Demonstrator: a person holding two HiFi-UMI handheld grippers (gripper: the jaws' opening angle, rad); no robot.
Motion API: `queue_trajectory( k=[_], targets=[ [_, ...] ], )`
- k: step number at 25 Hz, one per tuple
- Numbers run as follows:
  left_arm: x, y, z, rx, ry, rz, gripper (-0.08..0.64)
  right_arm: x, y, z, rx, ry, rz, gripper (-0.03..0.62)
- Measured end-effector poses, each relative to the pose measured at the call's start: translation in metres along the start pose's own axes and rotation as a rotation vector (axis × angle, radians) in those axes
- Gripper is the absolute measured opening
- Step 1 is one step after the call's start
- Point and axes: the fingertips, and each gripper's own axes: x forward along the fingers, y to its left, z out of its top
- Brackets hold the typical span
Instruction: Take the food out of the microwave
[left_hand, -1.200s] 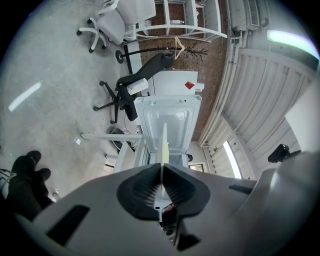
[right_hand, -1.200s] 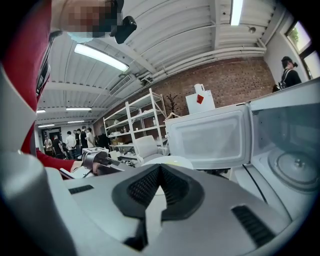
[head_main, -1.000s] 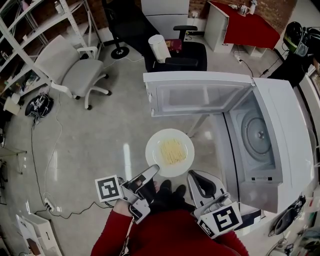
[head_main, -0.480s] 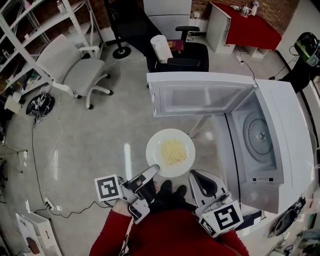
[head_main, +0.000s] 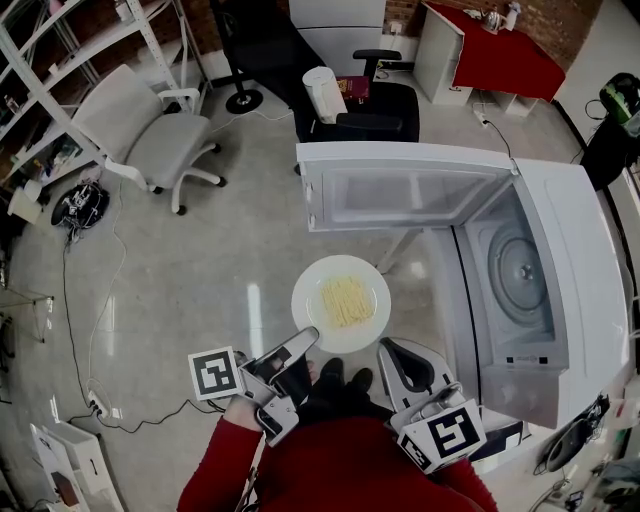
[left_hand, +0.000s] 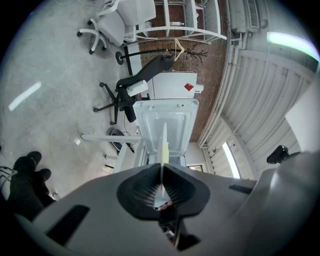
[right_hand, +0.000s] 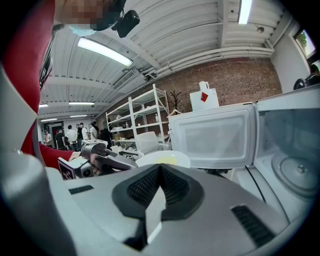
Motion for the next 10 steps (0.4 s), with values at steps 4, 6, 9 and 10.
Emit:
queue_trajectory(
  k=[4,6,9,10],
  targets=[
    [-0.0011,0.0002,0.0014,-0.002,0.000,0.001,0.024,0.0021,0.0018,0.0005,-0.003,0.001,0.004,0.009],
    [-0.0016,0.0003,0.0017,-0.004,-0.001,0.002,0.024,0.0026,0.0023,0.0006,-0.005,0.002,0.005,0.009],
    [-0.0015,0.0008,0.0020,-0.006,-0.002,0.003,0.025,0.0028,0.0018,0.0007,-0.008,0.004,0.006,0.009],
    [-0.0014,0.0010,0.0021,-0.006,-0.003,0.003,0.024,0.0027,0.0016,0.0008,-0.009,0.004,0.006,0.009]
  ],
)
